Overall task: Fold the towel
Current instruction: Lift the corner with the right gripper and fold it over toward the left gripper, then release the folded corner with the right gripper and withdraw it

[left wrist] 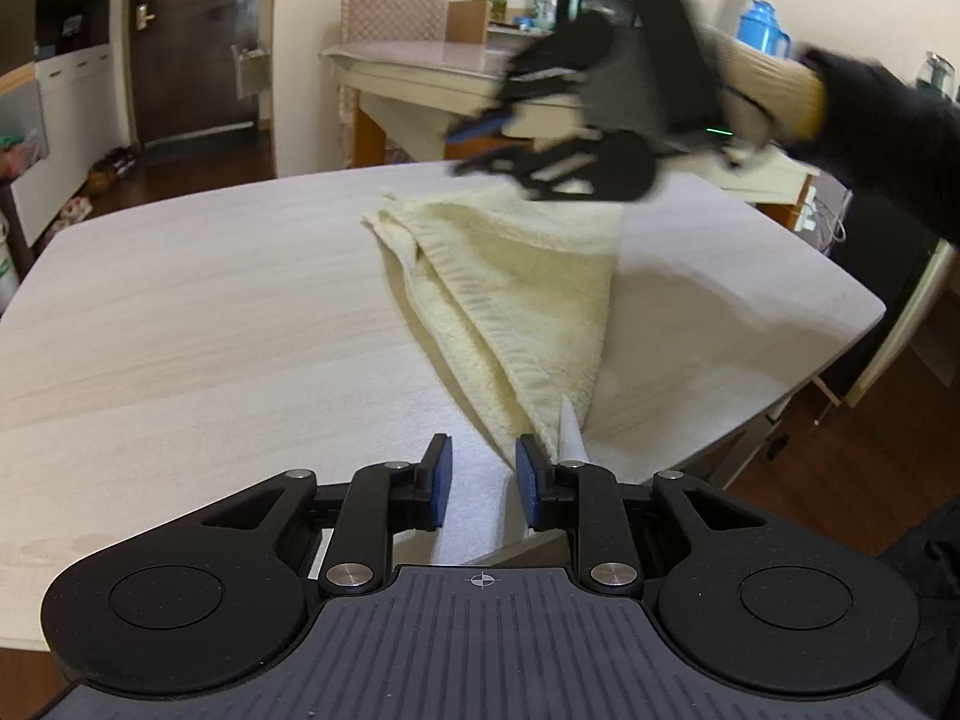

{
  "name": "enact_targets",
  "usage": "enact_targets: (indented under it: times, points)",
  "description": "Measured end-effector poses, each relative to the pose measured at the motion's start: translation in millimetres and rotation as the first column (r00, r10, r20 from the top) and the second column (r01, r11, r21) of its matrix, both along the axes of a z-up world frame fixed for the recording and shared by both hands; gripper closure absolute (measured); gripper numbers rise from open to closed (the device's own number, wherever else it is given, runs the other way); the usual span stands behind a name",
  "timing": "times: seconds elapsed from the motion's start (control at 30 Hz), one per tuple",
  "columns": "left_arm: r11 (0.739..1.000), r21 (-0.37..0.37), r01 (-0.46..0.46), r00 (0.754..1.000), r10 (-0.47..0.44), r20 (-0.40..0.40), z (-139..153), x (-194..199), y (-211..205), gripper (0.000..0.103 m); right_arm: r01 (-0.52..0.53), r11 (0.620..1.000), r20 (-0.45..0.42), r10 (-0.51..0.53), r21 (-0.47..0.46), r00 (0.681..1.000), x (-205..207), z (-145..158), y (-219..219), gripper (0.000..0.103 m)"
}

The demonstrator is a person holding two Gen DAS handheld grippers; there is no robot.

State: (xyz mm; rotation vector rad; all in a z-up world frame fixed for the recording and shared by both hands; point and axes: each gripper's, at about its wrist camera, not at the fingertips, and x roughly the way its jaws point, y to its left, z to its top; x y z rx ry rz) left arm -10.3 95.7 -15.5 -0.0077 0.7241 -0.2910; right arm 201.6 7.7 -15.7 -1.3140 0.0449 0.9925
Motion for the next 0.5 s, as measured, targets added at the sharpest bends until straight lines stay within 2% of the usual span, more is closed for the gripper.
enact_targets:
  times: [0.13,0.23,0.33,0.5]
  points:
    - [1.000,-0.006,-0.010,1.000,0.010,0.022,12,9,14,0.075,0.099,0.986,-0.129,-0.082,0.132,0.988,-40,21,-22,0.080]
    - [0.999,0.045,-0.022,0.999,0.021,0.038,18,29,21,0.075,0.152,0.967,-0.224,-0.104,0.207,0.969,-76,28,-32,0.072]
    - [0.996,0.088,-0.009,0.999,0.006,0.039,21,62,25,0.075,0.197,0.946,-0.288,-0.119,0.259,0.950,-110,31,-44,0.072]
    - [0.988,0.123,0.091,0.995,-0.094,0.025,25,107,18,0.075,0.302,0.902,-0.449,-0.142,0.309,0.882,-154,40,-63,0.075]
